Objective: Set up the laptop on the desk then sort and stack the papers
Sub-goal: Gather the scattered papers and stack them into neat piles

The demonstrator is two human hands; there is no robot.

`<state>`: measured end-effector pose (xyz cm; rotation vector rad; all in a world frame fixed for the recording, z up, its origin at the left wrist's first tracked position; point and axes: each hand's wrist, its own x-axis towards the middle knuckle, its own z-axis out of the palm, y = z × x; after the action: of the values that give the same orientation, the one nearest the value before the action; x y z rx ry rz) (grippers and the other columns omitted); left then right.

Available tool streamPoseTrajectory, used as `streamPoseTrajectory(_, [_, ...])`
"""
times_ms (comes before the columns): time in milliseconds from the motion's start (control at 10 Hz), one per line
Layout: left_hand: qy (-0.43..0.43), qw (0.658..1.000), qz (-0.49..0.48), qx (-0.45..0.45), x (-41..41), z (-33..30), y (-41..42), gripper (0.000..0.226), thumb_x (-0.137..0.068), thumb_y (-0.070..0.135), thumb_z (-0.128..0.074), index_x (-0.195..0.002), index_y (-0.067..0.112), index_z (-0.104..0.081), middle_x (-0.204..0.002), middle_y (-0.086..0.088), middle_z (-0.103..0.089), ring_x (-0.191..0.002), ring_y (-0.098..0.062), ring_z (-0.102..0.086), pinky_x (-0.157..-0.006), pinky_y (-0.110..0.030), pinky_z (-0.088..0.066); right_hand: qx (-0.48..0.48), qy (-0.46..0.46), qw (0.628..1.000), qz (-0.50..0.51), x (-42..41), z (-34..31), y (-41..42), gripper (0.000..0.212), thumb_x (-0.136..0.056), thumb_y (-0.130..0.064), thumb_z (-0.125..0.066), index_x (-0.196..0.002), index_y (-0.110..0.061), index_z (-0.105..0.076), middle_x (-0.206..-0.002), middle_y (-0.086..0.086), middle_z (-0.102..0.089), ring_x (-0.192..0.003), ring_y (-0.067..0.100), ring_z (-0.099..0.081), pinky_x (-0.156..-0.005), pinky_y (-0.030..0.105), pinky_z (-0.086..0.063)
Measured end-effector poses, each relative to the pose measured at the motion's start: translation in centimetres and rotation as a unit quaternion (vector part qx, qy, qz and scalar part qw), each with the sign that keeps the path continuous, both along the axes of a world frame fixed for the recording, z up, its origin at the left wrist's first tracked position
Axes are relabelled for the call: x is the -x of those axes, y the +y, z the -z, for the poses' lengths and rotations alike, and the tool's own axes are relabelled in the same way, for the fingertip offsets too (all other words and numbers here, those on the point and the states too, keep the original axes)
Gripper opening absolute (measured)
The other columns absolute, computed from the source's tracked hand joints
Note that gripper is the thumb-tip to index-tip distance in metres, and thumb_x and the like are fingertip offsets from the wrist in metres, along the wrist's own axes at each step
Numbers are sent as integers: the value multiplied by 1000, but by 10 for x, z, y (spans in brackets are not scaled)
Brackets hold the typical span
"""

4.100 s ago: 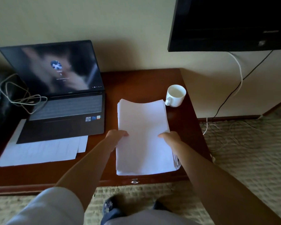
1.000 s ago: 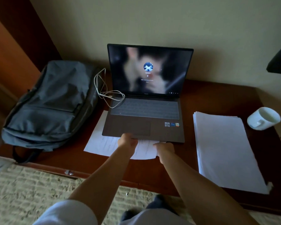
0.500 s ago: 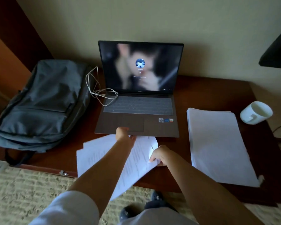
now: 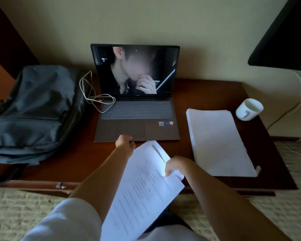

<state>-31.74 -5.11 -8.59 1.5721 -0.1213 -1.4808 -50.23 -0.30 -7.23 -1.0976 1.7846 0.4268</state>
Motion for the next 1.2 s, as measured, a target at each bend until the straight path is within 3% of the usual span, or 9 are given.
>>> streamPoseTrajectory(200, [-310, 913, 265, -9, 3, -7, 24, 33, -98, 6, -40, -128, 0, -52, -84, -2, -51, -62, -7, -44, -54, -19, -44, 41, -32, 995, 81, 2, 5, 15, 58, -81, -7, -65, -135, -1, -44, -138, 17, -44, -121, 35, -49, -85, 36, -46])
streamPoseTrajectory(300, [-413, 831, 374, 1, 0, -2, 40, 32, -93, 11, -39, -117, 13, -60, -86, -2, -59, -67, -14, -52, -52, -23, -41, 64, -29, 992, 107, 2, -2, 22, 57, -80, -3, -63, -134, 3, -42, -118, 16, -51, -100, 31, -55, -74, 32, -44])
streamPoseTrajectory(400, [-437, 784, 441, -6, -2, -9, 57, 36, -85, 11, -49, -118, 19, -57, -95, -2, -62, -81, -18, -61, -69, -31, -54, 98, -79, 976, 178, 11, -4, 24, 56, -75, 0, -64, -129, 3, -45, -98, 17, -52, -90, 33, -55, -70, 32, -44])
streamPoseTrajectory(500, [-429, 780, 456, -5, 1, -19, 68, 35, -84, 12, -67, -118, 13, -56, -97, -2, -58, -84, -15, -59, -58, -20, -48, 164, -165, 937, 262, 28, -12, 26, 45, -73, 4, -66, -117, 2, -58, -96, 19, -60, -81, 34, -60, -66, 31, -48])
streamPoseTrajectory(600, [-400, 835, 377, 1, 15, -29, 73, 35, -82, 16, -73, -114, 10, -60, -98, -2, -59, -84, -15, -59, -58, -18, -46, 239, -257, 874, 336, 54, -19, 29, 33, -74, 3, -70, -106, -3, -63, -97, 16, -64, -75, 27, -60, -62, 28, -48])
streamPoseTrajectory(900, [-344, 905, 242, 67, 99, -66, 102, 14, -88, 24, -67, -100, 20, -62, -87, 2, -66, -72, -12, -65, -50, -20, -50, 217, -342, 801, 440, 129, -8, 56, 50, -76, -18, -73, -122, -10, -54, -111, 13, -63, -102, 33, -60, -93, 46, -50])
streamPoseTrajectory(1000, [-339, 908, 234, 78, 122, -71, 109, 12, -88, 24, -66, -98, 20, -61, -87, 2, -66, -73, -13, -65, -52, -22, -51, 273, -354, 728, 520, 150, -5, 63, 61, -79, -19, -74, -132, -14, -47, -122, 9, -58, -108, 31, -57, -90, 41, -50])
streamPoseTrajectory(1100, [-333, 912, 226, 80, 142, -73, 112, 15, -88, 26, -66, -101, 20, -62, -92, 0, -67, -76, -16, -67, -55, -25, -54, 285, -369, 702, 538, 172, -2, 64, 61, -81, -23, -73, -134, -16, -45, -127, 8, -56, -110, 29, -57, -87, 40, -51])
streamPoseTrajectory(1200, [-327, 916, 217, 83, 162, -73, 109, 16, -89, 28, -65, -102, 19, -63, -93, -2, -68, -76, -17, -67, -55, -25, -54, 237, -362, 760, 486, 187, 0, 63, 66, -82, -24, -72, -139, -12, -40, -131, 10, -54, -112, 29, -56, -91, 41, -49])
